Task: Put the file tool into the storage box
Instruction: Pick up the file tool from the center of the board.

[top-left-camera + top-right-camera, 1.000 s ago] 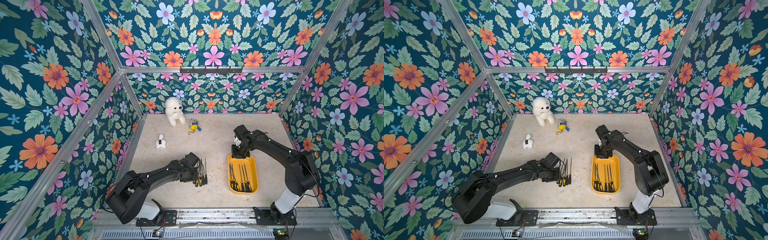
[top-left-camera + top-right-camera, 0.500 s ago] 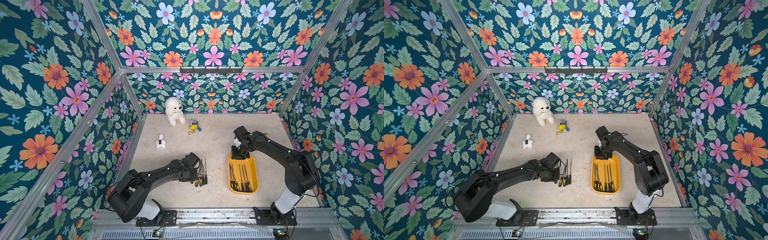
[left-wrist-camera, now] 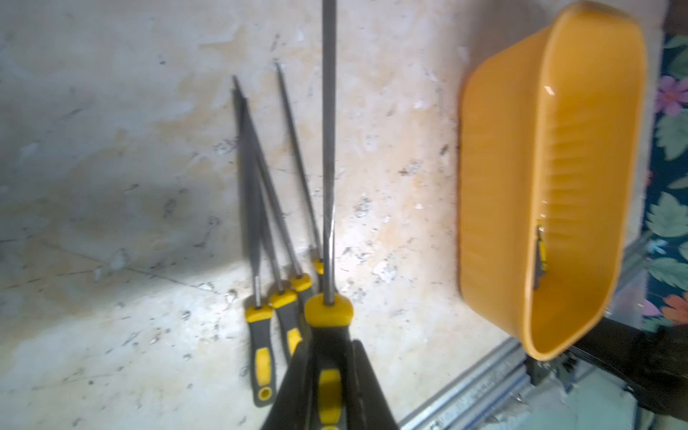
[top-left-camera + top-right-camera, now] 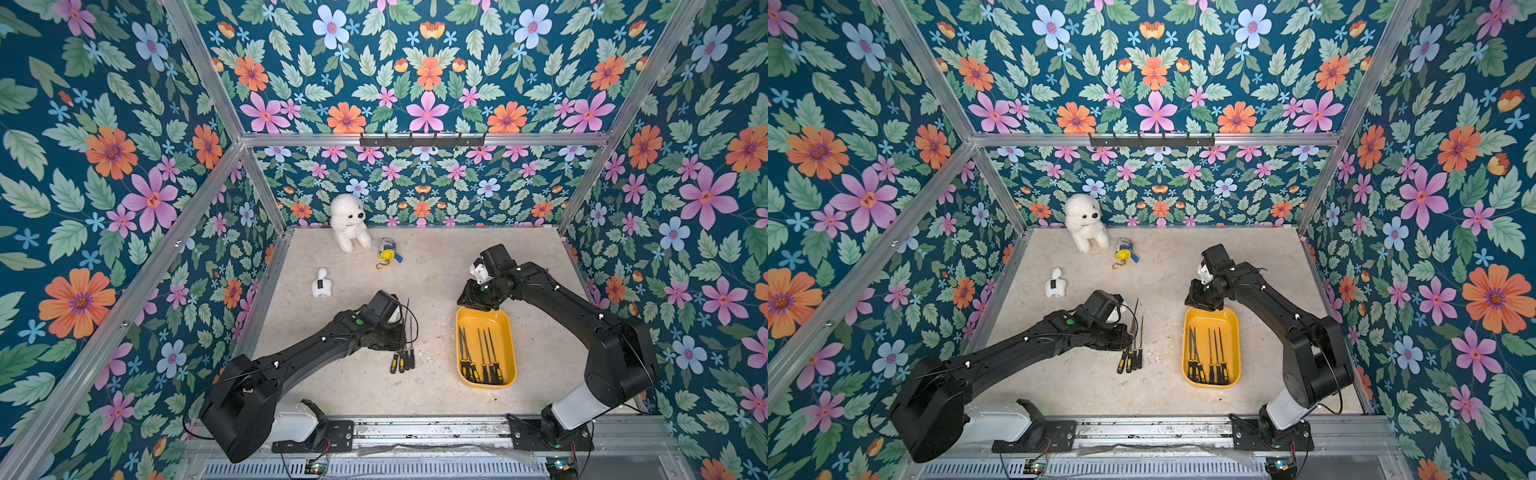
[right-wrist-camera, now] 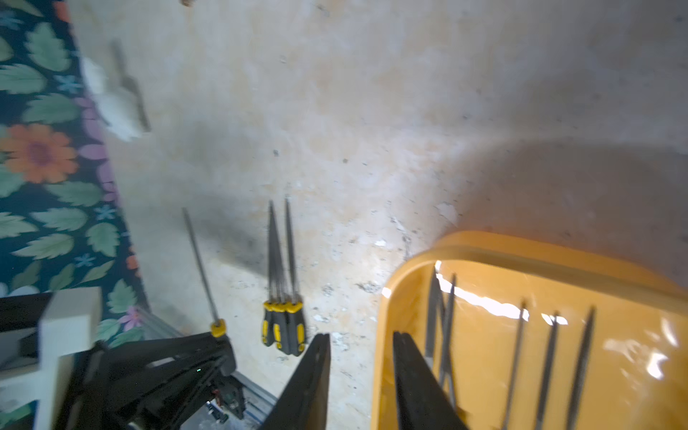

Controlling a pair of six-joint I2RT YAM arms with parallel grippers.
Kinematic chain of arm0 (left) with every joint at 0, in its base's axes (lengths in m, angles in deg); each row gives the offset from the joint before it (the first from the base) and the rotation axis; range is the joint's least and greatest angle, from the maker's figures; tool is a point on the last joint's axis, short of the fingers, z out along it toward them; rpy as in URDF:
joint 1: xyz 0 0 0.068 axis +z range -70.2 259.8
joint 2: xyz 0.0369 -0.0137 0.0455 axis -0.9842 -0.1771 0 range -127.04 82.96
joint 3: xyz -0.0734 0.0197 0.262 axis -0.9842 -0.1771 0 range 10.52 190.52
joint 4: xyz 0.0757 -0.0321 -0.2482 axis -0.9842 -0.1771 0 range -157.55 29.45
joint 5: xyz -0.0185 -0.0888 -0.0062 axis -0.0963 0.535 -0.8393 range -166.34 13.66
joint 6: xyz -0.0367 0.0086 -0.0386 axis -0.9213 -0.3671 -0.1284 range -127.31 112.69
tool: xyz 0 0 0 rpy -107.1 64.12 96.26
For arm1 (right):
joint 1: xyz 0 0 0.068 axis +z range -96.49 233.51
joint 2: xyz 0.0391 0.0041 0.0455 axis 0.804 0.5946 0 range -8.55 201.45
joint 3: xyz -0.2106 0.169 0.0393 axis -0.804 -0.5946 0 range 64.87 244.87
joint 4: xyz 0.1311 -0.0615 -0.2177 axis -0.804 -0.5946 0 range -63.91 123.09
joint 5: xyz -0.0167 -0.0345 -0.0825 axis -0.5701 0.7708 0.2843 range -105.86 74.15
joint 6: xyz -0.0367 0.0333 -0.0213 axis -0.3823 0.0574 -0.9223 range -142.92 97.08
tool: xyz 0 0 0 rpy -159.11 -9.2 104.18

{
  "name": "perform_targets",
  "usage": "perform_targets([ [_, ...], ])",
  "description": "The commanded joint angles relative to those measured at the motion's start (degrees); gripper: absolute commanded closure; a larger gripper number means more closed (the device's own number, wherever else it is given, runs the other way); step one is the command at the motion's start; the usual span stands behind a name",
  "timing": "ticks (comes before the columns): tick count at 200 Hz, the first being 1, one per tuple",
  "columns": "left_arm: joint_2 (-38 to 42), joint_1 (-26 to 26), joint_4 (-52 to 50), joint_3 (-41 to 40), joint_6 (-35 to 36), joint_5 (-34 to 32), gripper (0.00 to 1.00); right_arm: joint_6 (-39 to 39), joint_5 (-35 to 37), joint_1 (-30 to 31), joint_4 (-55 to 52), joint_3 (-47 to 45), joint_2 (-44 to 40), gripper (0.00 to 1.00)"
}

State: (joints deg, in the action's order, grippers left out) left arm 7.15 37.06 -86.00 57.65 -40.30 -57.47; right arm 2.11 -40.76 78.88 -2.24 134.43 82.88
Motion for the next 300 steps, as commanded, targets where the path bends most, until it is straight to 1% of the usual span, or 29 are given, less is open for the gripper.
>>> perform_targets([
  [1,0.2,-0.1,0.9,1.0,2.3,7.7,0.95,3.0,-8.2,0.3,7.6,-0.4,-0.5,0.63],
  [22,0.2,-0.2,2.0,1.2,2.2,9.3,0.95,5.0,-9.7,1.1,10.4,-0.5,0.4,0.62],
  [62,-0.4,-0.7,4.5,1.4,1.5,11.5,0.96,6.6,-9.9,5.1,12.6,0.8,3.0,0.62],
  [66,-0.3,-0.8,4.7,1.5,1.4,11.6,0.96,6.8,-10.0,5.4,13.1,0.7,4.9,0.62],
  [74,-0.5,-0.8,4.8,1.6,1.3,11.8,0.96,7.3,-10.1,5.9,14.0,0.5,5.6,0.62],
  [120,-0.1,-1.6,5.3,1.5,1.1,12.7,0.97,8.6,-10.8,6.8,16.4,0.2,8.0,0.63],
  [153,0.1,-1.9,5.6,1.1,0.9,12.9,0.97,8.9,-11.3,7.2,17.0,0.4,9.1,0.66],
  [159,0.1,-1.9,5.7,1.0,0.8,13.1,0.97,8.8,-11.5,7.3,17.0,0.3,9.3,0.68],
  [166,0.1,-1.9,5.8,1.0,0.8,13.0,0.97,8.9,-11.7,7.3,17.1,0.2,9.3,0.73],
  [188,-0.1,-1.9,5.7,1.0,0.9,12.9,0.96,8.4,-11.4,7.4,16.2,0.0,8.9,0.94],
  [195,-0.1,-2.0,5.5,1.0,0.8,12.7,0.92,8.1,-11.1,7.4,15.2,0.3,8.5,1.00],
  [209,-0.1,-1.9,5.0,1.1,0.7,11.6,0.74,6.6,-9.8,7.1,11.8,0.9,7.8,1.00],
  [215,0.1,-1.8,5.0,1.2,0.4,11.5,0.62,5.5,-9.3,6.9,9.8,1.2,7.5,1.00],
  [218,0.3,-1.7,5.2,1.3,0.1,11.7,0.58,5.0,-9.0,6.6,8.5,1.4,7.2,1.00],
  [220,0.4,-1.7,5.5,1.3,0.0,11.9,0.53,4.3,-8.9,6.5,7.6,1.5,7.1,1.00],
  [226,1.1,-1.5,6.2,1.4,-0.6,12.5,0.41,2.6,-7.1,5.8,4.1,2.1,6.6,1.00],
  [236,2.5,-1.2,6.7,1.6,-1.8,12.0,0.27,0.0,-2.7,4.0,-1.8,2.7,5.1,1.00],
  [242,3.4,-0.8,7.0,1.6,-2.4,11.5,0.20,-1.5,-1.0,2.5,-4.7,2.5,4.1,1.00],
  [255,5.0,0.5,7.6,1.3,-3.4,11.5,0.14,-4.6,2.2,-0.9,-10.1,2.5,0.3,1.00],
  [268,5.4,1.5,7.4,1.0,-3.3,11.3,0.13,-8.0,6.4,-3.3,-15.1,3.1,-1.2,1.00],
  [286,4.7,2.1,7.0,0.4,-2.8,11.2,0.12,-11.9,10.8,-3.9,-20.6,4.3,-0.6,1.00],
  [300,3.5,2.1,7.1,0.2,-2.6,11.3,0.12,-13.5,11.4,-3.9,-22.4,4.0,1.1,1.00],
])
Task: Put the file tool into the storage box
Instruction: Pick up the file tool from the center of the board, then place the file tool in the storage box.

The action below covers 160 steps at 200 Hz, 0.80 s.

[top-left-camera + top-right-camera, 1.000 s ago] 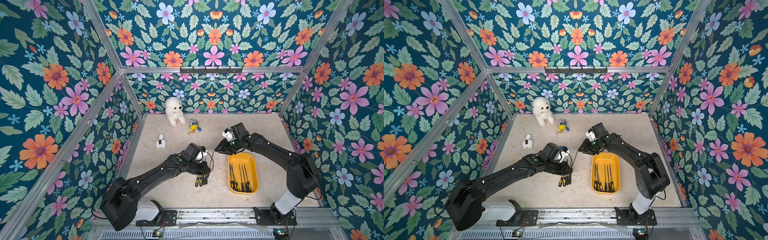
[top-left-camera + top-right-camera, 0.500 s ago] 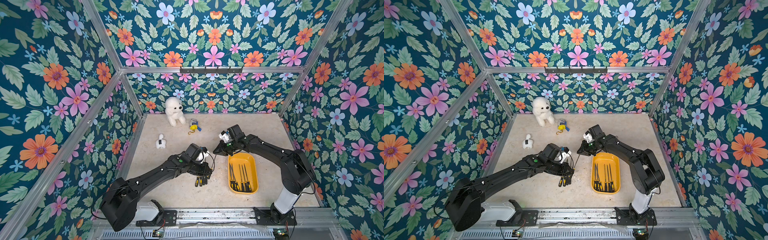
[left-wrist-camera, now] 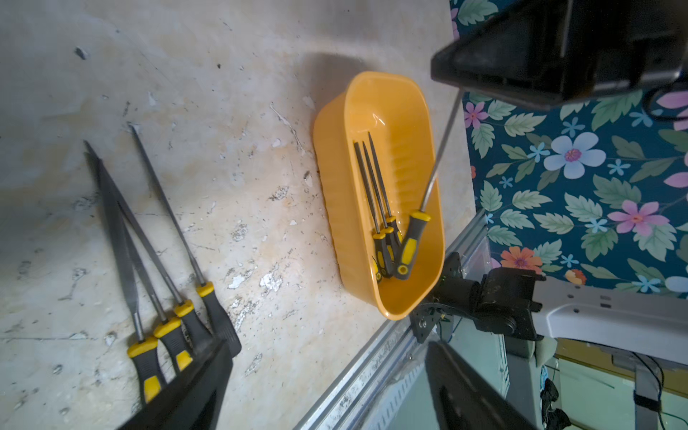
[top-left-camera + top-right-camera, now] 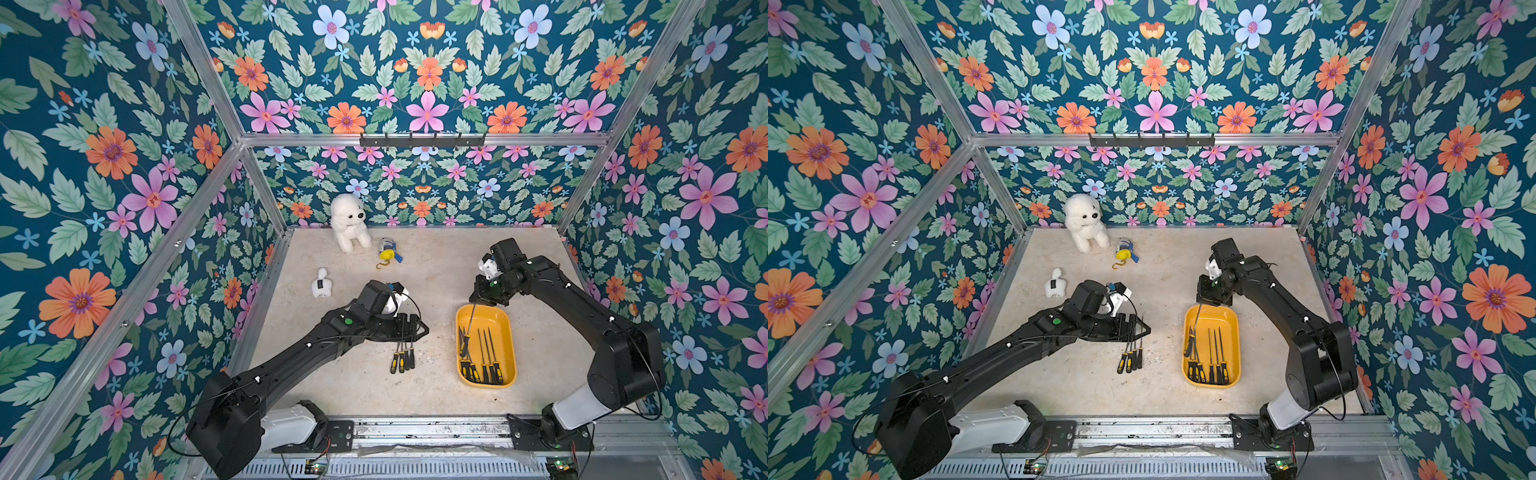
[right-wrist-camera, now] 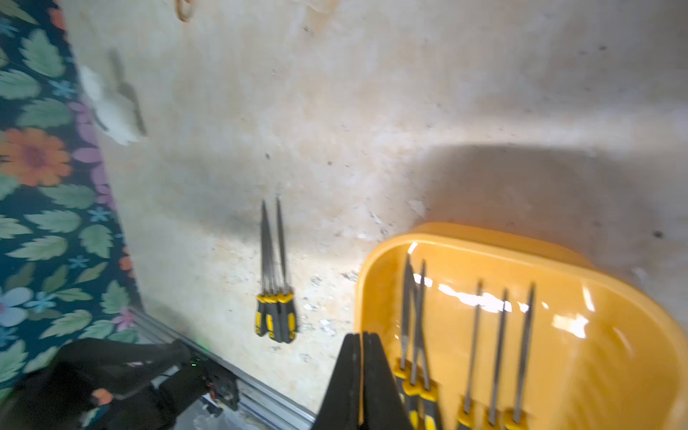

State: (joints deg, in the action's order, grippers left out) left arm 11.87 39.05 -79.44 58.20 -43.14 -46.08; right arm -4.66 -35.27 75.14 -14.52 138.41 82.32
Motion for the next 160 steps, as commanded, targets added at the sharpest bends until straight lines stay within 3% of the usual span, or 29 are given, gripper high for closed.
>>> perform_targets([
  [1,-1.3,0.1,0.5,-0.4,0.3,-0.1,0.12,-6.7,6.0,-0.2,-10.2,-0.1,1.8,1.00],
  [78,-2.6,0.1,0.6,-1.7,-0.2,-3.0,0.13,-7.5,9.7,5.4,-6.3,-0.8,10.1,1.00],
  [160,-1.5,0.2,0.7,-4.0,-1.5,-4.9,0.13,-7.2,9.8,6.8,-3.0,-1.3,14.6,0.99],
])
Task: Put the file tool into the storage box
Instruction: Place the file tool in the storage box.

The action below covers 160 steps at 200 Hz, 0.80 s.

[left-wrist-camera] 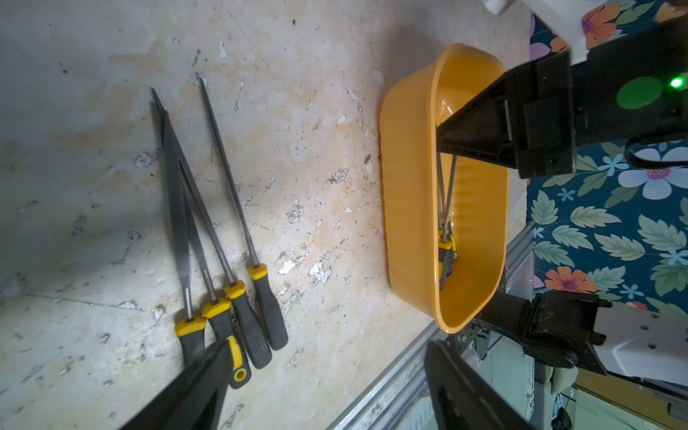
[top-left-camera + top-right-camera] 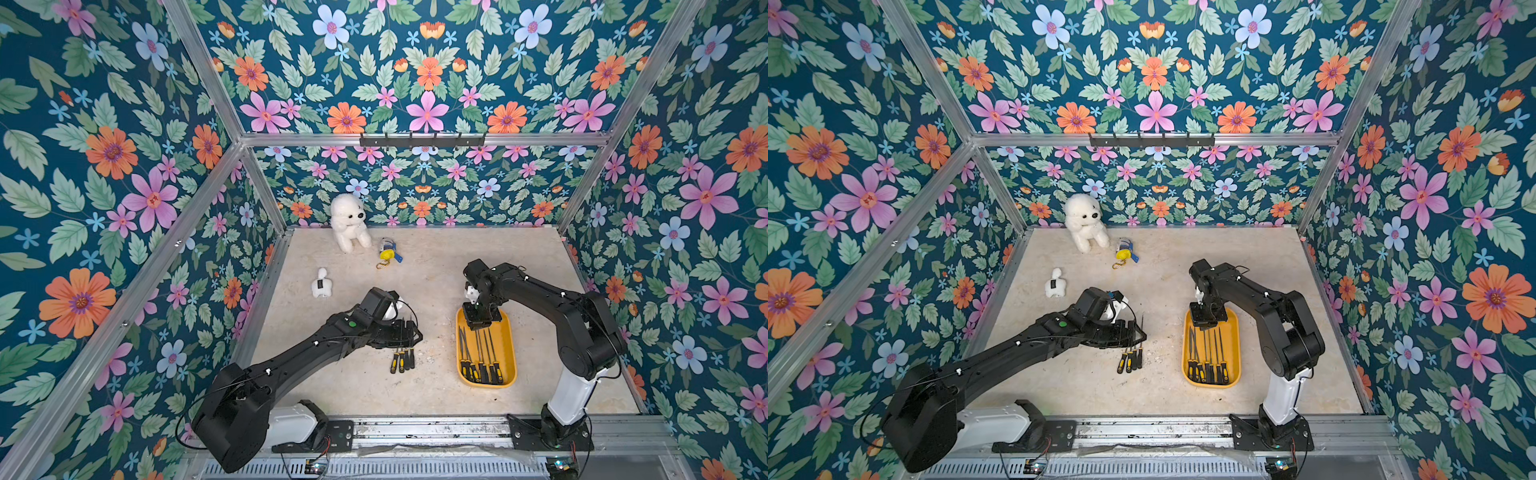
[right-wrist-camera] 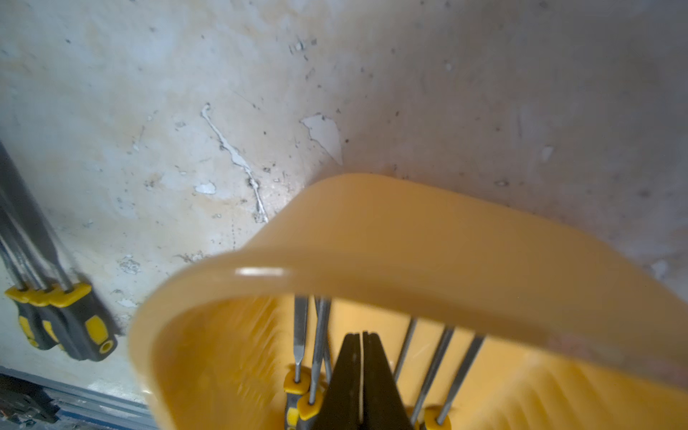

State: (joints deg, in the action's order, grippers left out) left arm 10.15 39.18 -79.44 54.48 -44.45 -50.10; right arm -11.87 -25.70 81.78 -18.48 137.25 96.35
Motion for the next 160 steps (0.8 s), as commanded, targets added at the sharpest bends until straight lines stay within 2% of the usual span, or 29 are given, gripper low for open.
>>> perform_targets([
  [1,0.2,0.0,0.7,-0.3,-0.2,-0.9,0.13,0.0,0.3,0.2,1.0,-0.2,0.6,0.99],
  [40,0.1,0.0,0.9,-0.9,-0.4,-1.4,0.13,0.8,0.9,0.2,2.2,-1.3,1.4,0.94],
  [110,0.0,0.0,0.1,-1.1,0.2,-1.9,0.13,1.9,1.6,0.2,2.7,-0.9,1.3,0.77],
  [160,1.0,0.1,-0.8,-1.5,-0.1,-2.6,0.13,2.2,2.4,-0.3,0.1,2.8,-0.9,0.75],
])
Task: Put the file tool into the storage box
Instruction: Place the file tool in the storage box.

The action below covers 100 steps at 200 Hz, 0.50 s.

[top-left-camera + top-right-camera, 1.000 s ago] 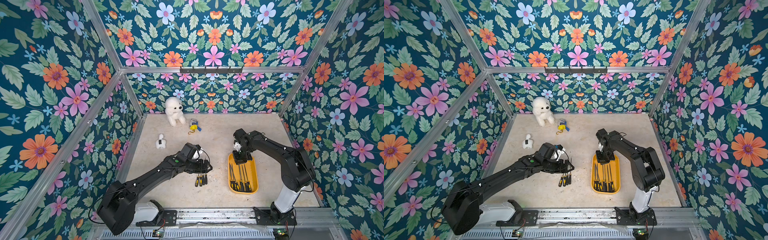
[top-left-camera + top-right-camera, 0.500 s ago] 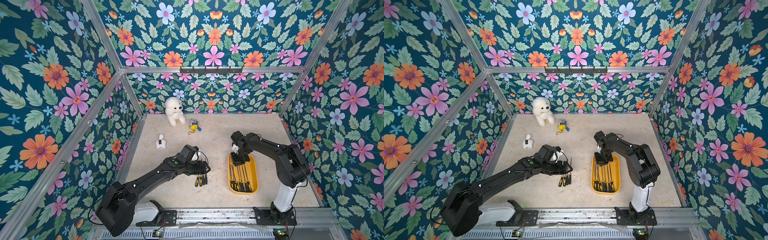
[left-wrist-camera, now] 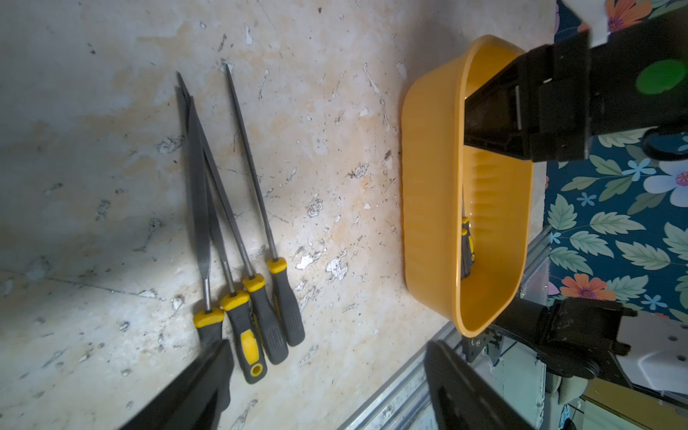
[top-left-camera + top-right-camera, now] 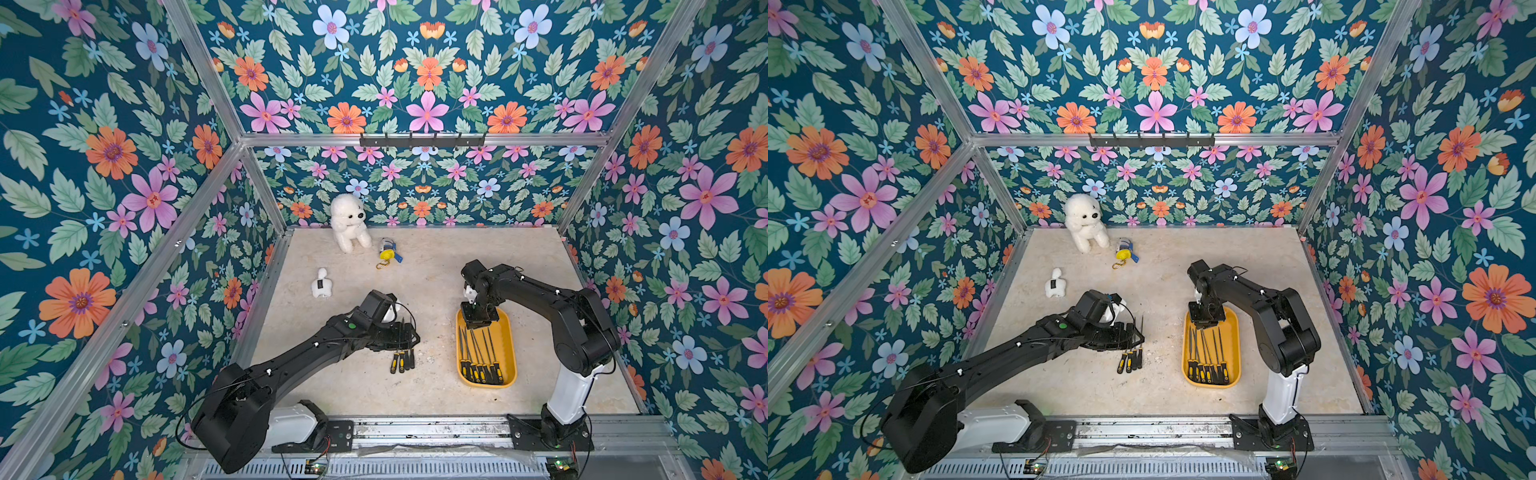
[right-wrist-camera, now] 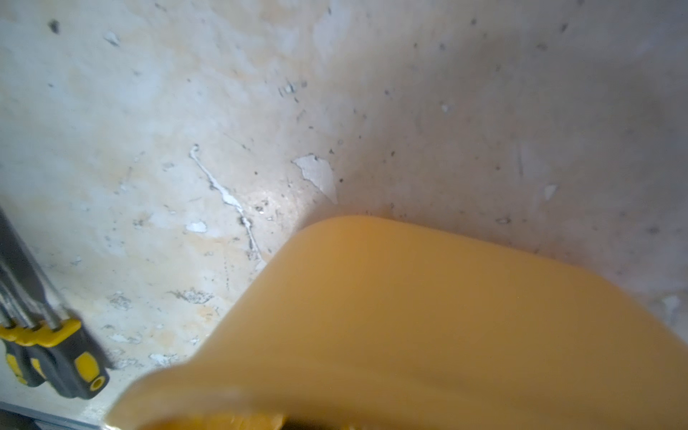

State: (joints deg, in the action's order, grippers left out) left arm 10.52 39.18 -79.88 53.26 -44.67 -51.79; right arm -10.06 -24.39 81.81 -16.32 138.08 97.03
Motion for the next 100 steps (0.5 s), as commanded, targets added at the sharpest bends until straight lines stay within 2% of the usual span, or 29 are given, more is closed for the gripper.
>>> perform_targets([
  [1,0.6,0.1,-0.4,-0.3,0.1,-0.9,0.13,0.4,1.0,-0.4,-2.1,2.1,-1.7,0.75],
  [33,2.1,-0.3,1.8,-2.9,-4.4,-2.2,0.14,1.1,-0.5,-2.0,-3.4,5.1,-4.5,0.75],
  [70,1.2,-4.1,-1.1,-3.9,-6.1,-7.6,0.26,1.6,-3.0,-2.5,-3.2,6.2,-5.6,0.74],
  [100,-2.1,-6.3,-8.4,-3.6,-6.4,-14.6,0.38,2.0,-3.4,-2.5,-2.3,5.0,-5.5,0.75],
])
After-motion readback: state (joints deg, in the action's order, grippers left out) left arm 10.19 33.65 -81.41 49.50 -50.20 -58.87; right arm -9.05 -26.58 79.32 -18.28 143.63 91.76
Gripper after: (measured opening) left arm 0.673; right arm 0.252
